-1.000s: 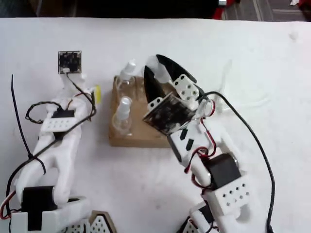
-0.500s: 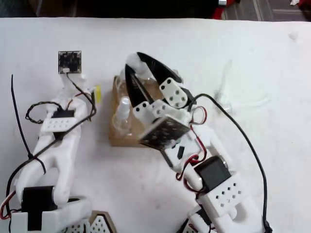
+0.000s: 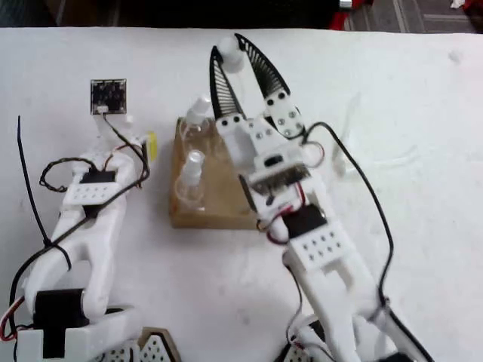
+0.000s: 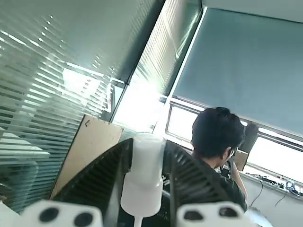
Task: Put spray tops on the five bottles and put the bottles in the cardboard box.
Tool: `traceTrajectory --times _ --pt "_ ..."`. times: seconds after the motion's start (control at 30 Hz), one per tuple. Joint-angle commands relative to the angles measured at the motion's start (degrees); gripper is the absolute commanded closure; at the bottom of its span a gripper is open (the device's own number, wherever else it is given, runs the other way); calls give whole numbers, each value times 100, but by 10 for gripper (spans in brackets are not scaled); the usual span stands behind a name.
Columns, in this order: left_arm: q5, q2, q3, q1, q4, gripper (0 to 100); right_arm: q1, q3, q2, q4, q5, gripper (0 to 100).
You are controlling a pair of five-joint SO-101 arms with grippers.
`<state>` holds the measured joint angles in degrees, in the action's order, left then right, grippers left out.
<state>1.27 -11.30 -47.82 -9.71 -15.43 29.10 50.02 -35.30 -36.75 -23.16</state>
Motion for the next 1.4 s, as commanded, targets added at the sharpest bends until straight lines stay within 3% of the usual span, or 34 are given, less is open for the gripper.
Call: traceTrajectory --times 0.0,0.37,0.57,1.37 --pt "-70 -198 18 40 123 805 -92 -325 725 -743 62 982" --pt "-70 -198 35 48 132 805 40 -431 1578 -1358 79 982" --pt "-70 -198 35 48 132 805 -13 -774 1727 -1314 949 982" --pt "-70 -198 18 48 132 805 -145 -826 2097 -989 897 982"
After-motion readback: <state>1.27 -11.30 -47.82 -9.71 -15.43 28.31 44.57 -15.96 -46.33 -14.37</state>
